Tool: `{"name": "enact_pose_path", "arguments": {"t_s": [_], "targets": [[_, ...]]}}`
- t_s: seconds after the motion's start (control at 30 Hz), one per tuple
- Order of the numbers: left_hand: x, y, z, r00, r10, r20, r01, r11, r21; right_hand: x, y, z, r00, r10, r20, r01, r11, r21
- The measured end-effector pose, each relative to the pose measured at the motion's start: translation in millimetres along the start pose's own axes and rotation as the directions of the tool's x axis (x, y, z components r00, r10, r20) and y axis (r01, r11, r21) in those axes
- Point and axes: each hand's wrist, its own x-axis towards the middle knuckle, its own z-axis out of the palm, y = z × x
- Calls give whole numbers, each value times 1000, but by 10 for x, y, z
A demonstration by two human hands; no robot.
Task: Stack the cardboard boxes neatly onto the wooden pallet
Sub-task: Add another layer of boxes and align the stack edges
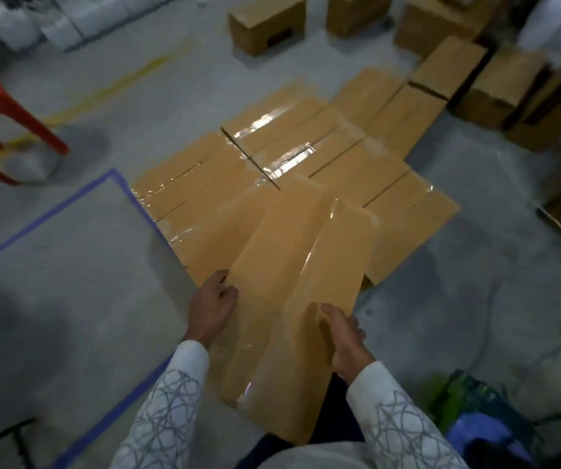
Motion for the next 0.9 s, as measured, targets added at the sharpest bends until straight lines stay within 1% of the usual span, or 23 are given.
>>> {"name": "enact_pose_path", "arguments": {"t_s": [0.07, 0.17, 0.23, 0.37, 0.43, 0.5, 0.53, 0.63, 0.67, 0.7, 0.73, 0.77, 0.8, 0.83, 0.9], "targets": [[139, 18, 133, 997, 7, 72, -8, 1000, 15, 98, 168, -66, 997, 73, -38, -72, 997, 26], [326, -23, 376, 990, -34, 133, 26, 998, 63, 247, 419, -67, 981, 175, -80, -174, 985, 17], [446, -136, 600, 984, -73, 161, 63, 996, 70, 338, 545, -55, 960, 276, -57, -276, 961, 12], [707, -535, 1135, 972, -119, 201, 117, 993, 21, 843, 957, 39, 905, 422, 57, -426, 902, 73], [901, -811, 1437, 968, -118, 219, 119, 993, 9, 1228, 1314, 115, 873, 485, 54, -488, 868, 94], [1098, -1095, 1739, 960, -136, 246, 140, 990, 3, 1718, 1725, 231, 846, 533, 3, -530, 840, 118], [1219, -1246, 1893, 955, -147, 256, 151, 989, 7, 1981, 1956, 294, 842, 539, -14, -532, 834, 149], [1589, -1680, 2289, 949, -168, 267, 177, 984, -10, 3123, 3055, 399, 832, 544, -103, -514, 828, 222], [1723, -1831, 2408, 931, -198, 307, 216, 976, -24, 3302, 3192, 498, 819, 553, -152, -515, 826, 230], [1853, -1975, 2517, 906, -221, 360, 256, 965, -51, 3431, 3247, 607, 804, 567, -181, -520, 817, 249], [1958, -2118, 2611, 887, -235, 398, 283, 957, -65, 3437, 3087, 759, 799, 566, -200, -518, 819, 248], [2060, -2287, 2694, 876, -234, 421, 293, 953, -82, 3339, 2808, 910, 811, 545, -213, -495, 833, 247], [2144, -2390, 2745, 872, -216, 439, 278, 957, -81, 3319, 2682, 1014, 821, 519, -235, -464, 849, 255], [2221, -2462, 2793, 867, -205, 454, 272, 958, -87, 3405, 2720, 1072, 829, 503, -244, -445, 858, 258], [2353, -2516, 2892, 851, -202, 485, 258, 965, -51, 3641, 2935, 1144, 858, 467, -213, -402, 870, 286]]}}
